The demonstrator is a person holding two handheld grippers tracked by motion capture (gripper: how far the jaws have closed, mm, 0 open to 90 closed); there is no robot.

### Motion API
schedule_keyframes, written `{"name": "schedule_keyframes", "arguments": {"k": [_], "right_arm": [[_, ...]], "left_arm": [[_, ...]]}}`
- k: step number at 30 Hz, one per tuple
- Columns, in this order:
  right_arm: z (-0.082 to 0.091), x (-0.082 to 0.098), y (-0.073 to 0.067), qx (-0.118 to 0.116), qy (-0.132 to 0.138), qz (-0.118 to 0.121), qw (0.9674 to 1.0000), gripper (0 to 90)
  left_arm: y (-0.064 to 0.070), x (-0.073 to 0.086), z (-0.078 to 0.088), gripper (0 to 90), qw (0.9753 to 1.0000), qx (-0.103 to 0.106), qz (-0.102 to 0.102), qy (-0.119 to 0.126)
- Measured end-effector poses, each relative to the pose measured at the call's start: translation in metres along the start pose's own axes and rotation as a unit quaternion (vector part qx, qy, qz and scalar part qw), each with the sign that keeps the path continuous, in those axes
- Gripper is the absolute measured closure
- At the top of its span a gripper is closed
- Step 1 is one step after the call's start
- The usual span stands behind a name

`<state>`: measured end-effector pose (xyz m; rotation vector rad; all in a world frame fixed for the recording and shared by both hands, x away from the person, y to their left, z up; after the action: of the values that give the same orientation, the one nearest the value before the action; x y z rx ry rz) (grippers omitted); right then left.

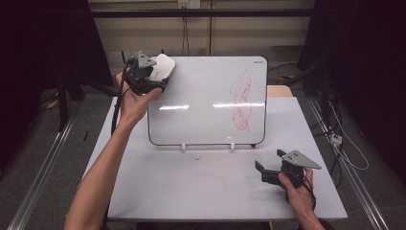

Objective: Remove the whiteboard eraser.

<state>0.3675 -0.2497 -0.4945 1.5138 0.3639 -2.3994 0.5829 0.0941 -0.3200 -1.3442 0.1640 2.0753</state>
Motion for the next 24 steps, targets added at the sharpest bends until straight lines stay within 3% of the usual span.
{"name": "schedule_keyframes", "arguments": {"k": [18,24], "right_arm": [[-0.002,-0.003,-0.003,0.001,-0.001,-0.001,1.0,6.0],[-0.001,-0.002,-0.003,-0.001,-0.001,0.0,1.0,6.0]], "left_arm": [[0.019,0.007,0.024,30.9,0.9993,0.009,0.013,0.035],[0.025,0.009,0.028,30.9,0.9983,0.012,0.028,0.05]]}}
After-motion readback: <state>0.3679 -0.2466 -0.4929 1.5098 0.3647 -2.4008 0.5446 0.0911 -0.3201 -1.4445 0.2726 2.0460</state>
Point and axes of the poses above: each handheld gripper's, and its own axes: z roughly backward along the jaws, x roughly out of its underside, y roughly to its right, the point moved 9 cm from there along -z, roughly forward along the jaws
